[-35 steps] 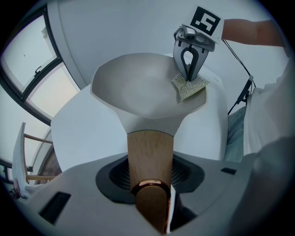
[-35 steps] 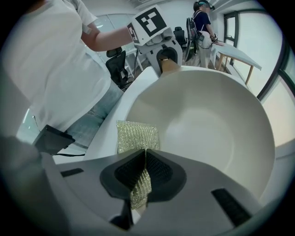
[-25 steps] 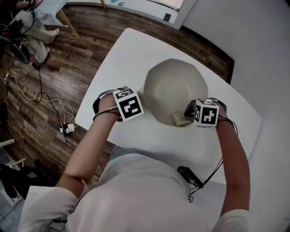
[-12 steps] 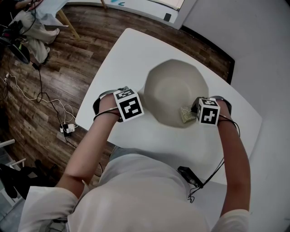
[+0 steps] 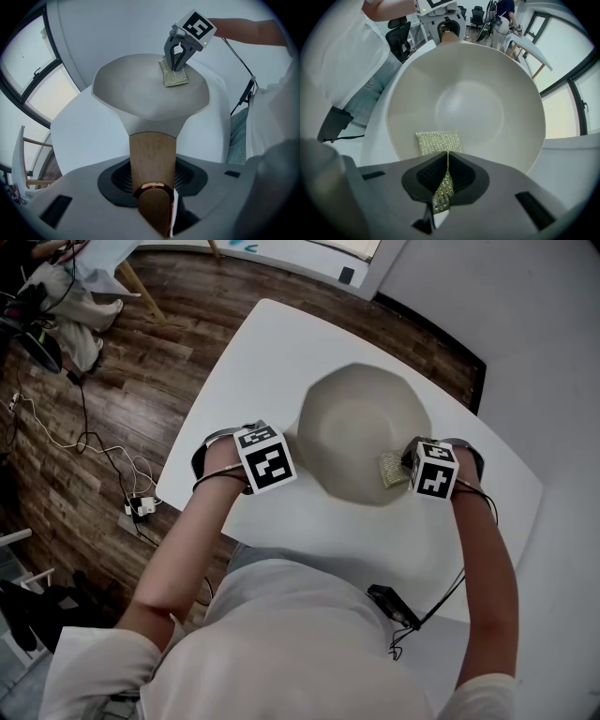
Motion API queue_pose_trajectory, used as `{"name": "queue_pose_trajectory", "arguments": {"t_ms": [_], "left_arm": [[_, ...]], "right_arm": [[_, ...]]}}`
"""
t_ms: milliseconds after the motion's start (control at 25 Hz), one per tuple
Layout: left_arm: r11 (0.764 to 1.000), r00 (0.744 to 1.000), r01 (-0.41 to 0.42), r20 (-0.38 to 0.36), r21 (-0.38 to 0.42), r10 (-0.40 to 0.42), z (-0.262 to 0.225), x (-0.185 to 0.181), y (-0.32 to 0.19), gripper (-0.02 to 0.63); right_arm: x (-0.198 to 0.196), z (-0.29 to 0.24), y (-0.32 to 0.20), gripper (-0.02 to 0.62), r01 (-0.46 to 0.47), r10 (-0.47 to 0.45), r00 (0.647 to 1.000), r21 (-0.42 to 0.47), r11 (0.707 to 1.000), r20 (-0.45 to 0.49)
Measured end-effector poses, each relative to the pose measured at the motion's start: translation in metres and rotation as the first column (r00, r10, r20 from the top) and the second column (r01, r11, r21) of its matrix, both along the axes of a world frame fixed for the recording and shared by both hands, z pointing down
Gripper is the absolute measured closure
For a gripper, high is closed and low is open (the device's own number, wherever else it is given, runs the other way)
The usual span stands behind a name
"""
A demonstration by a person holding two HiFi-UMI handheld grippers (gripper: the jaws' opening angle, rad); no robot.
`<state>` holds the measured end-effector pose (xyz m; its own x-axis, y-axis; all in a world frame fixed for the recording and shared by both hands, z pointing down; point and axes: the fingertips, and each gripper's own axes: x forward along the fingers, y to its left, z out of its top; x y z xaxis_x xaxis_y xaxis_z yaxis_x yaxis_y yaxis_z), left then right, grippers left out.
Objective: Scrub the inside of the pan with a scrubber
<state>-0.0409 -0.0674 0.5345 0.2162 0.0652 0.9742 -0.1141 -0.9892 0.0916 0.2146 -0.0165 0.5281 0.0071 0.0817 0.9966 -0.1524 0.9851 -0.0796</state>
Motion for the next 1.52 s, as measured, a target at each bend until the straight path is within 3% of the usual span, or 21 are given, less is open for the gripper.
{"name": "queue_pose_trajectory", "arguments": {"t_ms": [520,1520], "left_arm": [[1.000,1.000,-0.024,-0.010,0.001,0.024,0.000,0.000,0.001,0.422],[0.996,0.995,-0.093,0.020,-0.010,0.093,0.001,-0.002,0.001,0.426]], "right_arm": [[0.014,-0.001,-0.025,0.572,-0.025,0.030,0.998,0.116,0.993,-0.047],[0.027,-0.003,-0.093,0.572,-0.065,0.103,0.991,0.355,0.933,-0.090]]}}
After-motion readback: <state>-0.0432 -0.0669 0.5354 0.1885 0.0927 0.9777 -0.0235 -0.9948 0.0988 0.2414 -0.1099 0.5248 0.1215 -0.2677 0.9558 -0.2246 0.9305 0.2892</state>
